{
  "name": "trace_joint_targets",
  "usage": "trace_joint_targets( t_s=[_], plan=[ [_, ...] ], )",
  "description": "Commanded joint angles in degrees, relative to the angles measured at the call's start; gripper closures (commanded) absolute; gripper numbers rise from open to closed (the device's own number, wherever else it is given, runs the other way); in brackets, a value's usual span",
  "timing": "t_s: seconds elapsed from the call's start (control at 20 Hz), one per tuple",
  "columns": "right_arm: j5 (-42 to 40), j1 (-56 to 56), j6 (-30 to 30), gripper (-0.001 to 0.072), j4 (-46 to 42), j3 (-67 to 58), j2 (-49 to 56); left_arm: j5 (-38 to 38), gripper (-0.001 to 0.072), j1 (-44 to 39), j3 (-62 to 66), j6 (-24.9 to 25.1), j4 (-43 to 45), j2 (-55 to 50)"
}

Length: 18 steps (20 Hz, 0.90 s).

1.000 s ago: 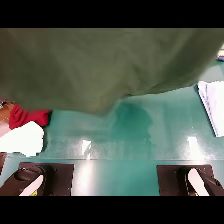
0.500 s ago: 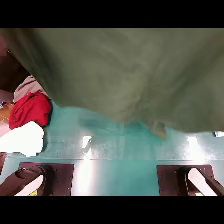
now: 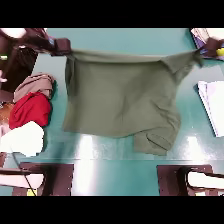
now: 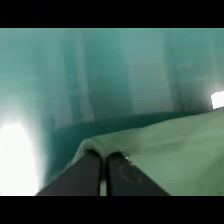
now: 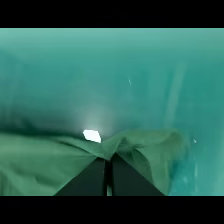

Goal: Fold the shirts.

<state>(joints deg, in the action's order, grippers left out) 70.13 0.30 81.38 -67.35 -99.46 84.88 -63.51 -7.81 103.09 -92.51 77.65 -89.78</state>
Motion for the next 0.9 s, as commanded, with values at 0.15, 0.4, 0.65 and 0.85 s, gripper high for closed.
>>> trace_joint_targets(
  t_s=[0.15,0.4,0.65,0.85],
  plan=[
    [-8.37,3.63,2.36,0.0444,-4.24,-4.20,12.79,4.81,0.0124,2.91,-0.20,0.57,-0.42,-9.14],
    [3.13,0.28,5.01,0.0306,-4.17,-9.79,13.09,-7.52,0.0125,7.89,3.96,1.49,-0.24,-9.09],
    [19.45,-2.01,0.15,0.0310,-4.17,-4.20,7.63,-26.21,0.0203,13.84,-1.38,3.74,-3.43,-8.94],
    [18.32,-2.01,-2.05,0.0321,-4.13,11.56,-2.14,-22.36,0.0204,14.16,-16.22,7.98,-6.08,-3.63]
  ],
)
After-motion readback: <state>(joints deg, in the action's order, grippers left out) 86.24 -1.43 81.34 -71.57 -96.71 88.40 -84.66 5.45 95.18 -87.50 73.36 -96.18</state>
